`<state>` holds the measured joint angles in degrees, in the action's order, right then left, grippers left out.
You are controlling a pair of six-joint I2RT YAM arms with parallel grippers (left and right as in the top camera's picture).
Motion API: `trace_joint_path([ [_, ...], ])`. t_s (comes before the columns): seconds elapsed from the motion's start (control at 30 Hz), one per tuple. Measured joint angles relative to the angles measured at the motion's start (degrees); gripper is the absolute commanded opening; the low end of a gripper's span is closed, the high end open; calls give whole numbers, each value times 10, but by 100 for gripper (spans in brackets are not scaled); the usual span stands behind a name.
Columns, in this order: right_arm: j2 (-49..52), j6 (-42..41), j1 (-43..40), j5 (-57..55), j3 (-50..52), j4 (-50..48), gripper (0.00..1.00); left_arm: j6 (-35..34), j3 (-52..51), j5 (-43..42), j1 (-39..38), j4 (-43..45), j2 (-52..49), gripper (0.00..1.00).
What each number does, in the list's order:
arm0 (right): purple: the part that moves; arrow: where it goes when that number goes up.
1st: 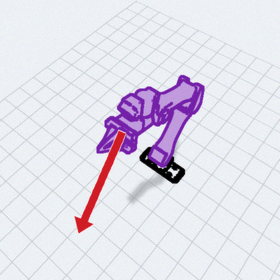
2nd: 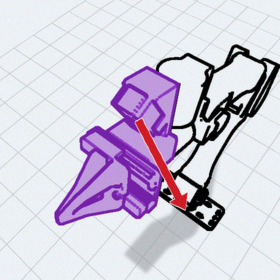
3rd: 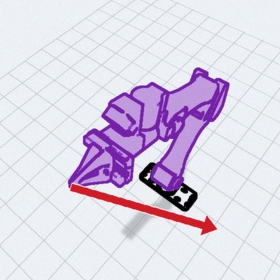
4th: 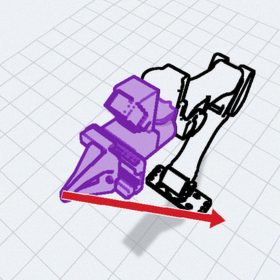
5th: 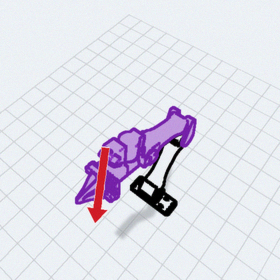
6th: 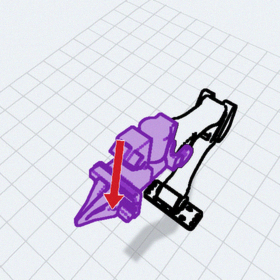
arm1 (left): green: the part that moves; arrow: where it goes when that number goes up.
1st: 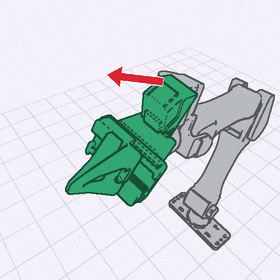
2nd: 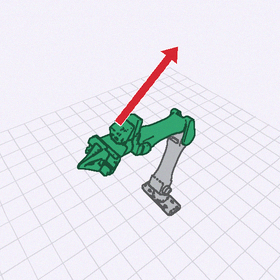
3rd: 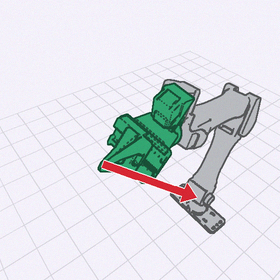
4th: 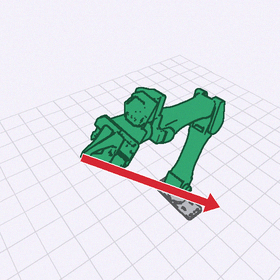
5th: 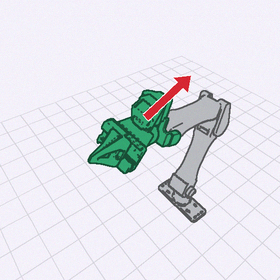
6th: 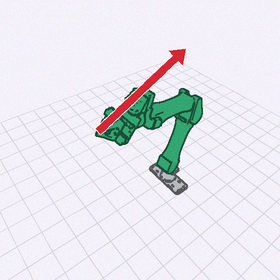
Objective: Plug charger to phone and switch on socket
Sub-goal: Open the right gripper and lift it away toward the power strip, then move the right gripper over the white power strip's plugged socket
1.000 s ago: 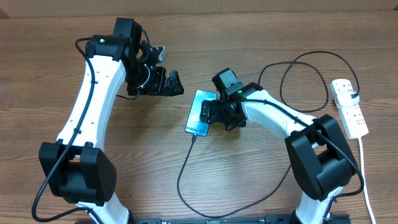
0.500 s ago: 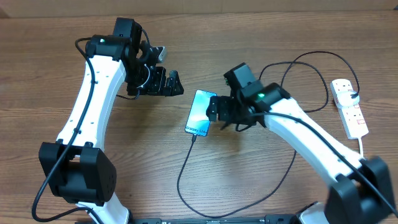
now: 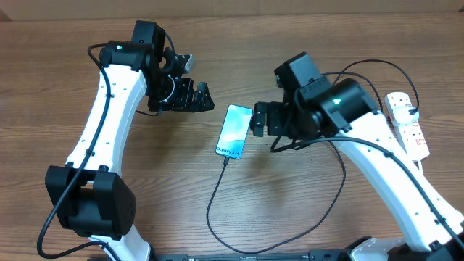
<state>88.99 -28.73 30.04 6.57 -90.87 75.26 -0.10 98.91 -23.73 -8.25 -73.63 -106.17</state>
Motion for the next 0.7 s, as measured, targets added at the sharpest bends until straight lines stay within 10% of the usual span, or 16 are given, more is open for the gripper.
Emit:
trace_joint_path([
  [0.7,-2,3,-169,-121,-79,135,100,0,0,0,0,0,0,100],
])
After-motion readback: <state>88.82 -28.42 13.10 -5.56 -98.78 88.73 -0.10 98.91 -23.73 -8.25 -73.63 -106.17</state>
